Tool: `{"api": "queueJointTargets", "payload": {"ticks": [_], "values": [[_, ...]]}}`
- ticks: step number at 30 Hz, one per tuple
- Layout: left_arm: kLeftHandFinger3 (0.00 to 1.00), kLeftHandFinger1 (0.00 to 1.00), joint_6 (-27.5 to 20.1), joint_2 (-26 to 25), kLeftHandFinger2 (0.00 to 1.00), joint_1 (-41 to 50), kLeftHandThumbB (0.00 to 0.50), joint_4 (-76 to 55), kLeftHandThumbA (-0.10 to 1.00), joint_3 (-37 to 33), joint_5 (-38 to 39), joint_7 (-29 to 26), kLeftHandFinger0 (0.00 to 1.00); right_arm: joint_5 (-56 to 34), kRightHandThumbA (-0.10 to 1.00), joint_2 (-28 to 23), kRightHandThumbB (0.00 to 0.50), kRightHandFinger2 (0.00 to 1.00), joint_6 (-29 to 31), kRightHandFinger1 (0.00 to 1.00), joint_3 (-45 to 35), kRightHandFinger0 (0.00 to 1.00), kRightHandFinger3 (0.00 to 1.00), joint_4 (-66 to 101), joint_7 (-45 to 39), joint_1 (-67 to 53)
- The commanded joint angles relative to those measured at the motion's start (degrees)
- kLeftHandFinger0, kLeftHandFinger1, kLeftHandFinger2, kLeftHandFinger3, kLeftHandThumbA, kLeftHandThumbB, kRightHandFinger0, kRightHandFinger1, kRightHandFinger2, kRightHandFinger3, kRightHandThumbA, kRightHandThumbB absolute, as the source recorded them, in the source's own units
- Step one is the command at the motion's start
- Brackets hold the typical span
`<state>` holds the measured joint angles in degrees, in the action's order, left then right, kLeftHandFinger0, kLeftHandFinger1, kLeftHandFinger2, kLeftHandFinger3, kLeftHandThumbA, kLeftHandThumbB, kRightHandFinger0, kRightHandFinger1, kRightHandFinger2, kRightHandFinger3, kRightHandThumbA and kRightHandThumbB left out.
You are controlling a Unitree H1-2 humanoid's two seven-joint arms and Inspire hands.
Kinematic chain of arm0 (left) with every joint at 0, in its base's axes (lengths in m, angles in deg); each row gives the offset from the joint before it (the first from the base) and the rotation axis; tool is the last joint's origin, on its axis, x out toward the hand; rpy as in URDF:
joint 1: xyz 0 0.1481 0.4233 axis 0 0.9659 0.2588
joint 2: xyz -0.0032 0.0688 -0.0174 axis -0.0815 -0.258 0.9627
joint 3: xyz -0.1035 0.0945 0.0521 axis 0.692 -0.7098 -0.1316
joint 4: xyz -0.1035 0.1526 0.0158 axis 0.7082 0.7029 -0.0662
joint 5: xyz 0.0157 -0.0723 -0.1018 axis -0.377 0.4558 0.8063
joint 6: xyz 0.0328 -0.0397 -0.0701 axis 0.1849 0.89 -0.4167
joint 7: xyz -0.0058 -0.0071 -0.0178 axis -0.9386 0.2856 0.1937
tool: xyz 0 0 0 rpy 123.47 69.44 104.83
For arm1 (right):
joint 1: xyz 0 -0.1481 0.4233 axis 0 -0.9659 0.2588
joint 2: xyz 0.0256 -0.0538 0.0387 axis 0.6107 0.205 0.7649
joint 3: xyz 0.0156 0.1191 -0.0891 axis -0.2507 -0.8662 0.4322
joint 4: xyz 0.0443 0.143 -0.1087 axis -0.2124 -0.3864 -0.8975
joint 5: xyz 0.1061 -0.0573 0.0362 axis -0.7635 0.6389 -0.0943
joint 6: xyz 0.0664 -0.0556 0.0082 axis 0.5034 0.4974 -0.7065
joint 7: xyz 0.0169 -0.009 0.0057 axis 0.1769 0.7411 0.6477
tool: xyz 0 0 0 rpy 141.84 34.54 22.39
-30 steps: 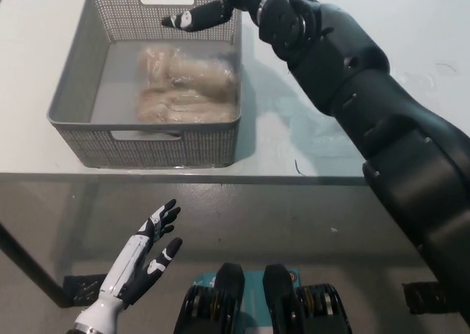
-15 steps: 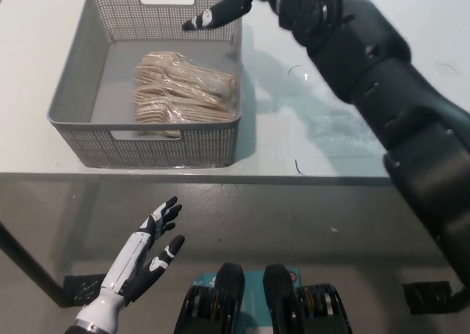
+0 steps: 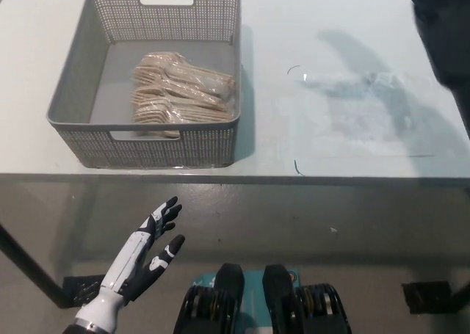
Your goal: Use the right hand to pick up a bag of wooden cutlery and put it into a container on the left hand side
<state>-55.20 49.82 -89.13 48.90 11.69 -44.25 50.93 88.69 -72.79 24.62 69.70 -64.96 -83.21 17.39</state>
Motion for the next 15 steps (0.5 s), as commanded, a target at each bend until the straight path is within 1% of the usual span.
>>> {"api": "queueJointTargets", "payload": {"ticks": [1, 2, 3, 4, 6, 7, 8, 9, 10, 11, 12, 13, 15], "values": [[1.0, 1.0, -1.03, -1.03, 1.0, -0.17, 0.116, -1.67, 0.84, 0.26, 0.32, 0.64, 1.0, -21.68, 0.92, -0.66, 0.41, 1.0, -8.65, 1.0, -11.9, 1.0, 1.0, 25.9, -4.35, -12.49], [1.0, 1.0, -0.86, -1.0, 1.0, 0.1, 0.103, -1.79, 0.84, 0.32, 0.36, 0.58, 1.0, -22.53, 0.93, -0.3, 0.391, 1.0, -7.93, 1.0, -12.09, 1.0, 1.0, 28.7, -4.46, -15.67], [1.0, 1.0, -1.18, -0.99, 1.0, 0.37, 0.09, -1.7, 0.83, 0.37, 0.39, 0.49, 1.0, -24.18, 0.92, 0.08, 0.385, 1.0, -7.02, 1.0, -12.09, 1.0, 1.0, 32.59, -5.01, -20.4], [1.0, 1.0, -1.38, -0.87, 1.0, 0.5, 0.088, -1.59, 0.83, 0.43, 0.41, 0.34, 1.0, -25.05, 0.91, 0.33, 0.395, 1.0, -7.06, 1.0, -12.15, 1.0, 1.0, 34.24, -5.3, -22.43], [1.0, 1.0, -1.74, -0.79, 1.0, 0.49, 0.084, -1.02, 0.83, 0.65, 0.35, 0.0, 1.0, -26.64, 0.91, 1.31, 0.398, 1.0, -6.41, 1.0, -12.05, 1.0, 1.0, 38.42, -5.08, -27.98], [1.0, 1.0, -1.94, -0.82, 1.0, 0.51, 0.08, -0.8, 0.84, 0.69, 0.24, -0.09, 1.0, -27.07, 0.92, 1.84, 0.383, 1.0, -6.11, 1.0, -11.87, 1.0, 1.0, 39.87, -4.9, -30.16], [1.0, 1.0, -2.11, -0.84, 1.0, 0.47, 0.086, -0.46, 0.85, 0.76, 0.28, -0.14, 1.0, -27.79, 0.94, 2.69, 0.365, 1.0, -5.24, 1.0, -11.41, 1.0, 1.0, 41.69, -4.73, -33.59], [1.0, 1.0, -2.03, -0.75, 1.0, 0.47, 0.087, -0.28, 0.85, 0.85, 0.63, -0.08, 1.0, -28.0, 0.96, 3.25, 0.366, 1.0, -4.66, 1.0, -11.09, 1.0, 1.0, 42.7, -4.52, -35.64], [1.0, 1.0, -2.08, -0.75, 1.0, 0.45, 0.099, -0.08, 0.85, 0.86, 0.62, -0.1, 1.0, -27.8, 0.98, 3.98, 0.351, 1.0, -3.69, 1.0, -10.72, 1.0, 1.0, 43.03, -4.14, -37.71], [1.0, 1.0, -2.11, -0.67, 1.0, 0.5, 0.101, 0.22, 0.87, 0.84, 0.46, -0.23, 1.0, -28.07, 1.0, 4.73, 0.325, 1.0, -2.15, 1.0, -10.21, 1.0, 1.0, 43.03, -4.12, -39.85], [1.0, 1.0, -2.42, -0.69, 1.0, 0.6, 0.089, 0.56, 0.86, 0.78, 0.43, -0.2, 1.0, -28.69, 0.99, 5.91, 0.329, 1.0, -2.09, 1.0, -10.03, 1.0, 1.0, 43.34, -3.81, -42.19], [1.0, 1.0, -2.15, -0.58, 1.0, 0.81, 0.096, 0.64, 0.86, 0.73, 0.52, -0.15, 1.0, -28.57, 1.0, 7.13, 0.312, 1.0, -0.96, 1.0, -9.53, 1.0, 1.0, 42.89, -3.52, -44.8], [1.0, 1.0, -2.01, -0.44, 1.0, 0.96, 0.098, 0.73, 0.86, 0.6, 0.5, -0.1, 1.0, -29.29, 1.0, 8.56, 0.334, 1.0, 0.12, 1.0, -9.2, 1.0, 1.0, 41.54, -3.79, -47.36]]}}
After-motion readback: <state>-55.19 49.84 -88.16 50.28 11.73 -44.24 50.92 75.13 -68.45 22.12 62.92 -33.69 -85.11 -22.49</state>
